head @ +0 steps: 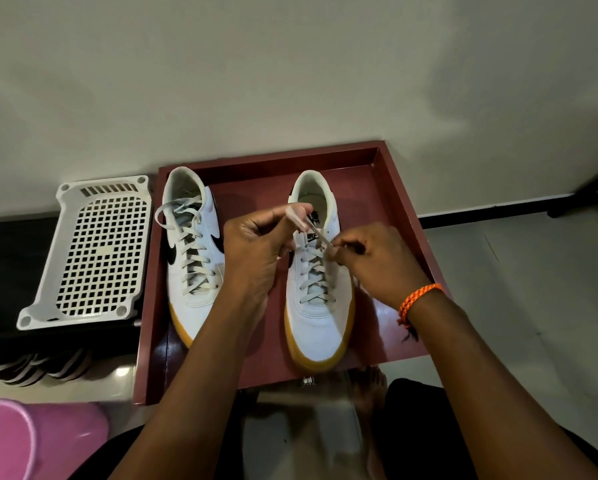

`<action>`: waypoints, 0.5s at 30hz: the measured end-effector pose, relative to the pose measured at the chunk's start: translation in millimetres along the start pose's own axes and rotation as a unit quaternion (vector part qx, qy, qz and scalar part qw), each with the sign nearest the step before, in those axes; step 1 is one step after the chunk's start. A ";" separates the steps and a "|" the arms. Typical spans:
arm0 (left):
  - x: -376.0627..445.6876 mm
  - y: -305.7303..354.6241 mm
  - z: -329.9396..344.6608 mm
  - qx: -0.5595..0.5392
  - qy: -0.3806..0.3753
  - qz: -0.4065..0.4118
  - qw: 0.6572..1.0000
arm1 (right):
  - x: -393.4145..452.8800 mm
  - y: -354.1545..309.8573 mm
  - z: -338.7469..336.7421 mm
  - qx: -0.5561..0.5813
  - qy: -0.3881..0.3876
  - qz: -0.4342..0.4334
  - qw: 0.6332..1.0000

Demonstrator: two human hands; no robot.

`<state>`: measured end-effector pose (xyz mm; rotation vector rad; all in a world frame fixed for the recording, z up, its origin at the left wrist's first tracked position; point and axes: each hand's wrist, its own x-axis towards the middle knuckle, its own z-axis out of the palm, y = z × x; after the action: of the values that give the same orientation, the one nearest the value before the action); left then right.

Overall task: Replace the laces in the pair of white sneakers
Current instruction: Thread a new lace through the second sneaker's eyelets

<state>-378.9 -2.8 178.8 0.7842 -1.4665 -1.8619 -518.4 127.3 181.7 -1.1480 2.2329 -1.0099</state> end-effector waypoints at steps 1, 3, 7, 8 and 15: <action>0.3 0.3 -1.2 0.006 0.003 0.002 1.000 | -0.9 5.3 -3.7 -0.032 -0.009 0.020 0.999; 0.6 -0.2 -2.4 0.010 0.004 0.003 1.000 | -2.7 9.9 -5.8 -0.075 0.001 0.033 0.997; -0.9 -1.4 3.3 0.009 0.001 0.010 1.000 | -2.6 -6.6 -3.4 -0.035 0.111 -0.043 0.992; -1.1 -2.1 5.0 0.011 -0.002 0.011 1.000 | -2.2 -12.8 -1.6 -0.017 0.133 -0.076 0.988; -2.2 -3.7 10.7 0.031 -0.008 0.028 0.999 | -2.2 -32.0 18.0 0.157 0.081 -0.046 0.983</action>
<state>-386.3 6.1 177.6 0.7523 -1.5468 -1.7930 -489.2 109.3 194.8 -1.0682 2.0548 -1.4801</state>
